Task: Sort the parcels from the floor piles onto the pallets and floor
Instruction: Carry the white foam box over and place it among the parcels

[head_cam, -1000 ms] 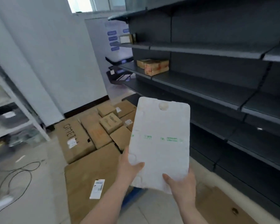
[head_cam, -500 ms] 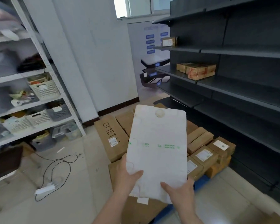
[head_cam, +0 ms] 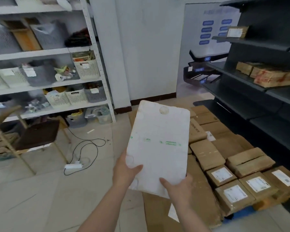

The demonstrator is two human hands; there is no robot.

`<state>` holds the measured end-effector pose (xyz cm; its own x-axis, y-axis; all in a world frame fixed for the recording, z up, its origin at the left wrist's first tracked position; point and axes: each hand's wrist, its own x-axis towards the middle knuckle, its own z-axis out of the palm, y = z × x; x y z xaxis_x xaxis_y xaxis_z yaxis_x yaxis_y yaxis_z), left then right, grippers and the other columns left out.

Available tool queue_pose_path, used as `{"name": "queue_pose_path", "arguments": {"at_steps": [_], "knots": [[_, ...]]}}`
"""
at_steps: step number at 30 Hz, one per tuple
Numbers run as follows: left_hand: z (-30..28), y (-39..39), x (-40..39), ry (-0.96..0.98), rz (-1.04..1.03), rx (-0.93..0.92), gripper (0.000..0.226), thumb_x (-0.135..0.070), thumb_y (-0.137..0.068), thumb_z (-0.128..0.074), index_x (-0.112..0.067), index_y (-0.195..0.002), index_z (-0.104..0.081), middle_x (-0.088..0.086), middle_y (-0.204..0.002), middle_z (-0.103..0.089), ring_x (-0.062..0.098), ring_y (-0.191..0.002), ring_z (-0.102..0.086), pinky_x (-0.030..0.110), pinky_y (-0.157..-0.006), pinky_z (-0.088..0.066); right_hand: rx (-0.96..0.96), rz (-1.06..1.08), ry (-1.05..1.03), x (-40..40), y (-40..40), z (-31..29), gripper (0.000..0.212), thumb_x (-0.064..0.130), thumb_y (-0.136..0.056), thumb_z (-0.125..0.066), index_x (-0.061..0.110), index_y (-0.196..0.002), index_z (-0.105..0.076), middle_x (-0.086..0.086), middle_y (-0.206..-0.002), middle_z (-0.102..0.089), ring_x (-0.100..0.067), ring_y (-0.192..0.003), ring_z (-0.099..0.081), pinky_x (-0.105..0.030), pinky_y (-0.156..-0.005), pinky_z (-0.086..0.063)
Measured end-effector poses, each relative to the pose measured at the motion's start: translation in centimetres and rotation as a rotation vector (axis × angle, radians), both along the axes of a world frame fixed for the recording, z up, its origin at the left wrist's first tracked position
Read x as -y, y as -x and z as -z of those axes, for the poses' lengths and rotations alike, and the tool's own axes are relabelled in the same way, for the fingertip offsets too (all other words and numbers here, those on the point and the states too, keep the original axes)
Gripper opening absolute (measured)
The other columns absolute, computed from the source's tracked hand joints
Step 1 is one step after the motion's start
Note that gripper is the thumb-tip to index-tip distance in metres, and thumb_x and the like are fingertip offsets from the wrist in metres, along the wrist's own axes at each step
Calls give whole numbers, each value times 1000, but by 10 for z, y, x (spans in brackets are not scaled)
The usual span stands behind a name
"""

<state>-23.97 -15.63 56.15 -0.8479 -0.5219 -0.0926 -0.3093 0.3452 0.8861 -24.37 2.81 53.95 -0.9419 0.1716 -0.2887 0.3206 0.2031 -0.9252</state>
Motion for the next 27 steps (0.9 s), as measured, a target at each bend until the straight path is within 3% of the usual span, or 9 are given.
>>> {"name": "queue_pose_path", "arguments": {"at_steps": [6, 13, 17, 20, 27], "knots": [[12, 40, 122, 8, -30, 33, 70, -17, -69, -81, -14, -130, -46, 2, -126, -55, 25, -116, -54, 34, -92, -45, -15, -16, -19, 123, 47, 7, 96, 26, -61, -89, 4, -135, -31, -10, -125, -54, -29, -112, -55, -42, -89, -50], [21, 96, 254, 20, 33, 43, 75, -19, -71, -81, -14, -136, -44, 5, -135, -51, 25, -123, -49, 37, -99, -42, 8, 66, 8, 252, 88, 8, 91, 21, -61, -89, 5, -131, -33, -7, -122, -54, -24, -112, -56, -41, -93, -50], [22, 145, 286, 21, 117, 66, 77, -20, -71, -81, -13, -138, -41, 5, -138, -49, 24, -125, -47, 34, -97, -41, -7, 121, -12, 284, 128, 6, 90, 21, -63, -88, 6, -132, -33, -3, -118, -53, -23, -109, -55, -34, -86, -49], [23, 193, 299, 14, 167, 48, 74, -17, -71, -81, -14, -135, -43, 2, -131, -52, 23, -120, -50, 27, -86, -39, -7, 163, -25, 299, 171, 13, 89, 25, -64, -87, 7, -132, -32, -3, -122, -53, -19, -106, -54, -29, -80, -47], [16, 336, 299, -24, 277, 26, 64, -7, -73, -78, -10, -128, -46, -5, -110, -50, 13, -102, -47, 22, -77, -35, 30, 249, -10, 307, 306, 30, 87, 28, -63, -87, 9, -128, -33, 0, -119, -51, -22, -112, -54, -34, -84, -49]]}}
